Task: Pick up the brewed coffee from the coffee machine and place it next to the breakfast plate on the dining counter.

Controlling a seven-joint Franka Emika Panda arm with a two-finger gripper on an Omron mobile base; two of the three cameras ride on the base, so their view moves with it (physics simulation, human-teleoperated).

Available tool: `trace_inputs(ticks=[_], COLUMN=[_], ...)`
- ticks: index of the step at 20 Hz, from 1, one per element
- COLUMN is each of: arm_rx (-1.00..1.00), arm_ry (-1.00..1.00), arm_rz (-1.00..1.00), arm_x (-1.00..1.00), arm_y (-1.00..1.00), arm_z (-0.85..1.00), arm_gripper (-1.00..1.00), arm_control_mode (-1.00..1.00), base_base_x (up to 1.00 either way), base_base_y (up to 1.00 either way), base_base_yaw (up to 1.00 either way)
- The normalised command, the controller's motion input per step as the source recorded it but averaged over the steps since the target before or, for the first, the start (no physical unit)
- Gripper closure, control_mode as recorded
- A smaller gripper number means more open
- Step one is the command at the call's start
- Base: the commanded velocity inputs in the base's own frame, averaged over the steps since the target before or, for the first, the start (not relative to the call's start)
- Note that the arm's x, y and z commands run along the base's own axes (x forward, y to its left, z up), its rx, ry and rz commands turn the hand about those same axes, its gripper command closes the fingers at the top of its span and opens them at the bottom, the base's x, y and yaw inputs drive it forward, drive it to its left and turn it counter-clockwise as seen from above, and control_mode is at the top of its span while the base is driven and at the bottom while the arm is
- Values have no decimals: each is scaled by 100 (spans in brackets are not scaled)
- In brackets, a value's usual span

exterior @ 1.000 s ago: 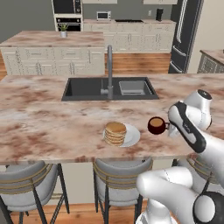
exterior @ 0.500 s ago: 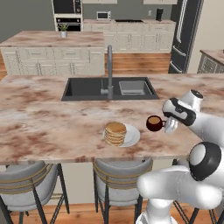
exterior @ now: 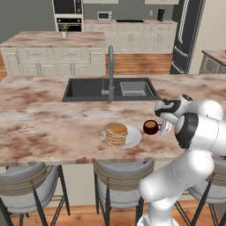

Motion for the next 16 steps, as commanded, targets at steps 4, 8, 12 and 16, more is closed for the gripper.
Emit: trace_inputs(ticks=[4,8,12,16], arm_rx=[0,0,0,0], arm_ry=[1,0,1,0], arm_rz=[3,4,3,6], arm_x=[29,28,31,15], arm_y=[-12,-19,-9,0], arm_z=[-48,-44,-43,-22], arm_gripper=[100,100,100,100], arm_control_mode=[-100,-100,-100,-100], base_base_x=[0,0,0,0], base_base_y=[0,0,0,0], base_base_yaw=[0,0,0,0])
